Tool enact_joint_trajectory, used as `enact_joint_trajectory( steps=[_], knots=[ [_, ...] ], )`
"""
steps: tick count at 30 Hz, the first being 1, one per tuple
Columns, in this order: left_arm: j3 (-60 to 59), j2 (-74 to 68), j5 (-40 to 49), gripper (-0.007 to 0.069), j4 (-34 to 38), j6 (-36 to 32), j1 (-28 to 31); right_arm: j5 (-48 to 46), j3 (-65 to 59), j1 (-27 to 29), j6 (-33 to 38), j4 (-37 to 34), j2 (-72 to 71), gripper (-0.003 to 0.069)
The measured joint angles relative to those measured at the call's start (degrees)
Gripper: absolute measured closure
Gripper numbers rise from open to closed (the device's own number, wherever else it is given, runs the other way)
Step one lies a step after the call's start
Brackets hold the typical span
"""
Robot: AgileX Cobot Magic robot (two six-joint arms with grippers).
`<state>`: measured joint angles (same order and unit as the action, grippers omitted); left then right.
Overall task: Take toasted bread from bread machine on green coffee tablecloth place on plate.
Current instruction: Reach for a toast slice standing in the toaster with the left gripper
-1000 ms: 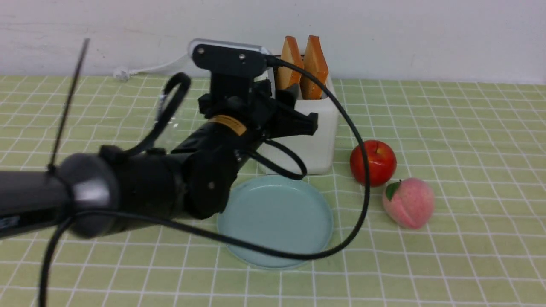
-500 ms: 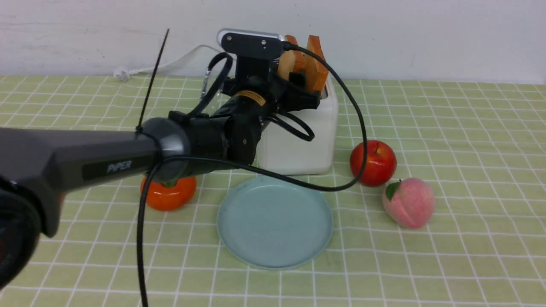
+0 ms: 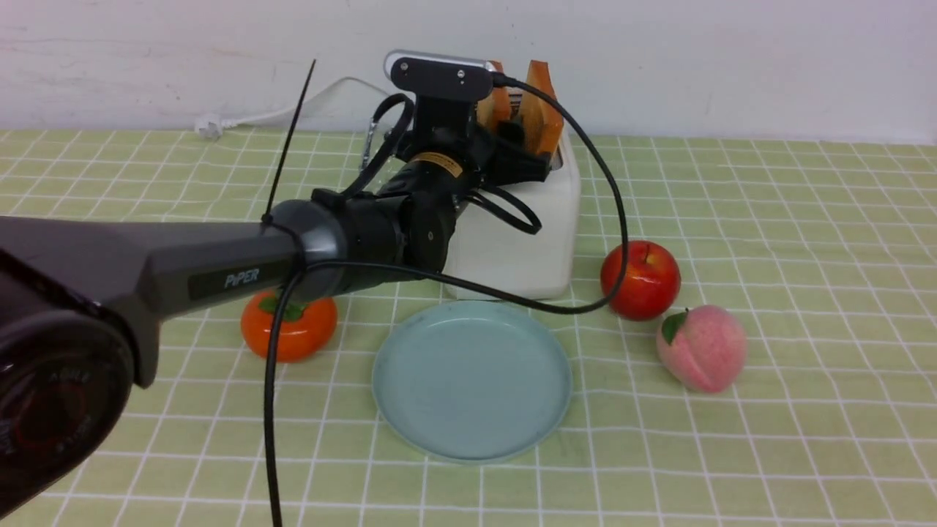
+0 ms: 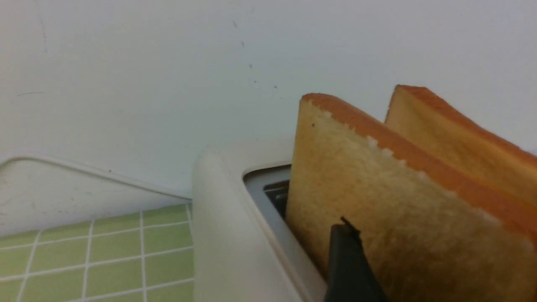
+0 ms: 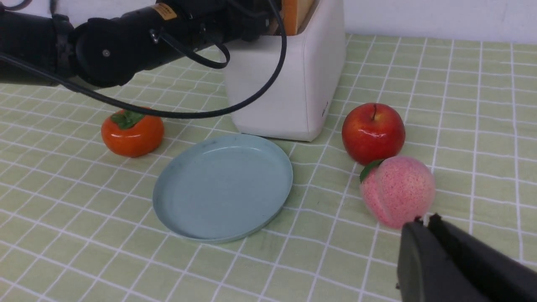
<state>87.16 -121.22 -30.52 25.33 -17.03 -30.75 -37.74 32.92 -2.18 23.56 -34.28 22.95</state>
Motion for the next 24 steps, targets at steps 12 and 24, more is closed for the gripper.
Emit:
enact_joint_trajectory(
  steps=[12, 24],
  knots=[
    [0.0, 0.91, 0.75, 0.0522, 0.73, 0.0, 0.06, 0.0, 0.0, 0.0, 0.0, -0.25, 0.0, 0.0636],
    [0.09, 25.26, 21.24, 0.0522, 0.97, -0.12, 0.16, 0.0, 0.0, 0.0, 0.0, -0.7, 0.0, 0.0636]
  ],
)
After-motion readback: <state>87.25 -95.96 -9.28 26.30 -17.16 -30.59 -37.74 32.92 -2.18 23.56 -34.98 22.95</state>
